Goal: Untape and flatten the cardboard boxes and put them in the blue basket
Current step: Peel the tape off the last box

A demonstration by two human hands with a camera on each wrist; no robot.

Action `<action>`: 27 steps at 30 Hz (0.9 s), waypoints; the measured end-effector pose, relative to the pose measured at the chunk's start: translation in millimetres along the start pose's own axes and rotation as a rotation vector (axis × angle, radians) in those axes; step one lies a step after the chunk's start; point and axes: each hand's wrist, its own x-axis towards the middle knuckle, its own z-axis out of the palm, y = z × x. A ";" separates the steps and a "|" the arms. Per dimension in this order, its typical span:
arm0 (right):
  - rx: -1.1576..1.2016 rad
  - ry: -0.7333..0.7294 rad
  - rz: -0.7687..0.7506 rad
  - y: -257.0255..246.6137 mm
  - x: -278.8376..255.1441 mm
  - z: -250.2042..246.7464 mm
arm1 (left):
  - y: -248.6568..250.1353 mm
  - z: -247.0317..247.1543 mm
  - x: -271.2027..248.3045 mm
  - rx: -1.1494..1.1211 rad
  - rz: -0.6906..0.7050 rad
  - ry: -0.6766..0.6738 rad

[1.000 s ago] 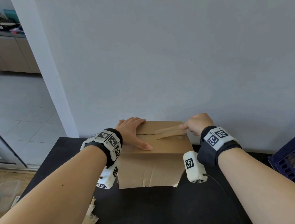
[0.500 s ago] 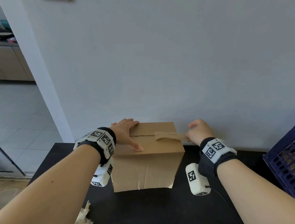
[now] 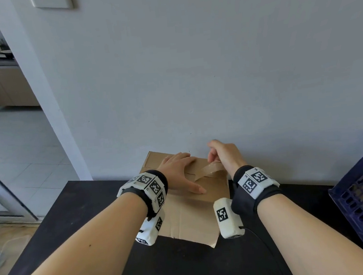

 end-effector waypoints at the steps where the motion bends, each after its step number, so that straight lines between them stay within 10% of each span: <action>1: -0.116 0.013 -0.034 0.0 1.6 -0.2 | 0.3 -0.7 0.0 -0.007 -0.006 0.001; 6: -0.687 -0.111 -0.140 0.0 3.0 -2.1 | -2.1 -0.1 6.5 -0.031 -0.027 -0.002; 27: -0.247 0.086 0.240 52.4 -3.2 -73.4 | -4.3 5.9 17.8 -0.081 -0.040 0.040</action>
